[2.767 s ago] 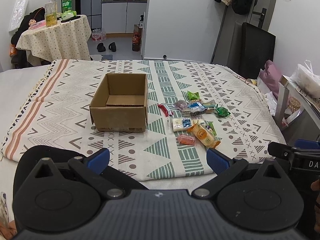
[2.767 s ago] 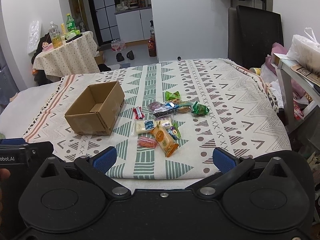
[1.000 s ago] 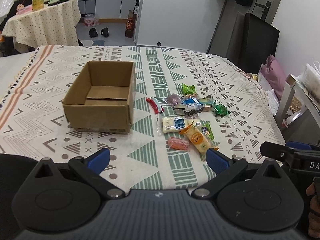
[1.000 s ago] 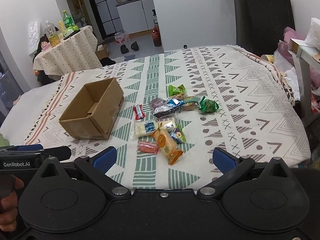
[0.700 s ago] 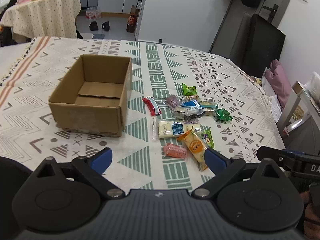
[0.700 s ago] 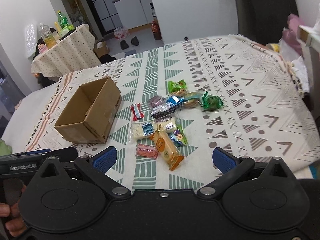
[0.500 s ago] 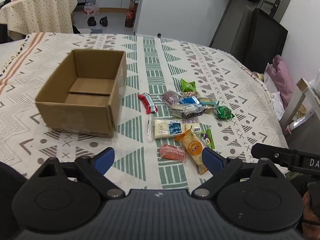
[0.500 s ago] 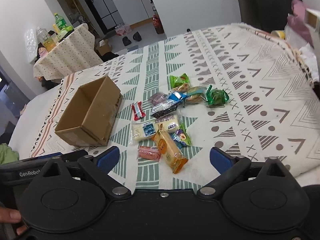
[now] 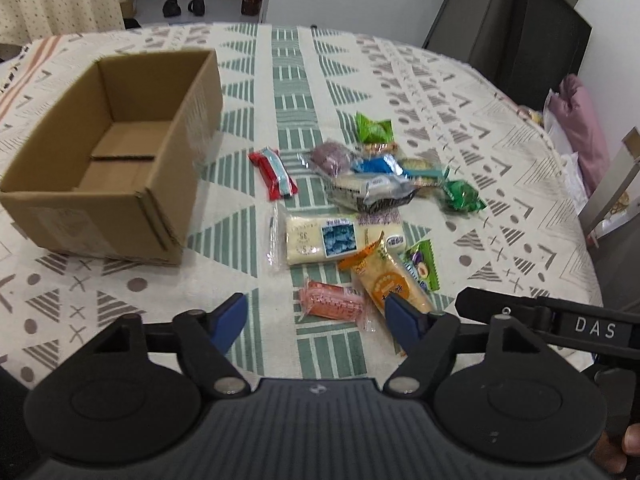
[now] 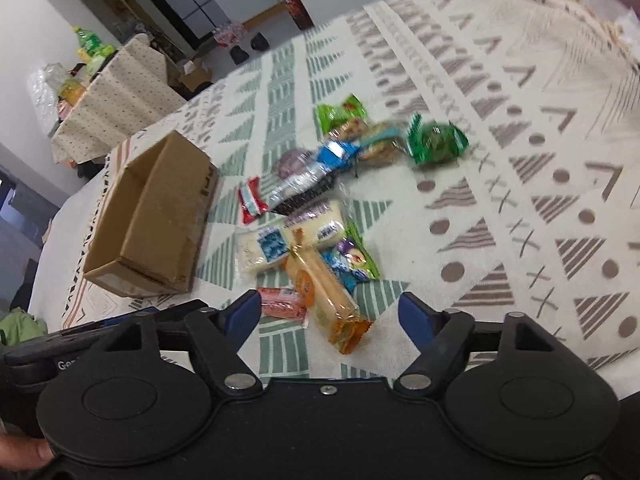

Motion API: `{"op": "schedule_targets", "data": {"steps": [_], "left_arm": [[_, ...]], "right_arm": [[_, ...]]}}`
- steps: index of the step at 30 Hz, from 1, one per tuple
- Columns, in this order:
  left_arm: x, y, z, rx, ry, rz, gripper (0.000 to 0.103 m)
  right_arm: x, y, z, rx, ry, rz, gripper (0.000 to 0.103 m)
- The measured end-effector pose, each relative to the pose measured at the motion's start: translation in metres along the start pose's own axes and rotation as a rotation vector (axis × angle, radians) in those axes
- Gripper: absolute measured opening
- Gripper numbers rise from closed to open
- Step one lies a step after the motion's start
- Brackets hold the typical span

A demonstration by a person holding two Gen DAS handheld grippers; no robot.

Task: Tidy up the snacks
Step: 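Lower left tool onto pink sausage pack and close it while right tool approaches orange pack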

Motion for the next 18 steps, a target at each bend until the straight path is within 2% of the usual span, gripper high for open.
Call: {"op": "schedule_targets", "data": {"steps": [4, 9, 15, 18], "left_arm": [[-0.003, -0.018, 0.0, 0.04, -0.003, 0.0, 0.067], [-0.01, -0.039, -0.002, 0.082, -0.025, 0.004, 0.067], [-0.016, -0.068, -0.005, 0.138, -0.039, 0.012, 0.067], [-0.019, -0.08, -0.004, 0.16, -0.043, 0.009, 0.067]], "right_arm": [[-0.007, -0.011, 0.003, 0.02, -0.029, 0.019, 0.07], [-0.012, -0.028, 0.003, 0.076, -0.042, 0.01, 0.068], [-0.02, -0.045, 0.005, 0.098, -0.07, 0.003, 0.067], [-0.025, -0.051, 0.005, 0.109, -0.092, 0.009, 0.062]]}}
Point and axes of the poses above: each gripper's, at about its wrist camera, not at the fingertips, and y roughly against the way its jaws point, x to its left, z to its top, the point moved 5 cm from there along -y, roughly the way its jaws point, and after that the axes turned 9 degrees about z, right-handed, at the moved point
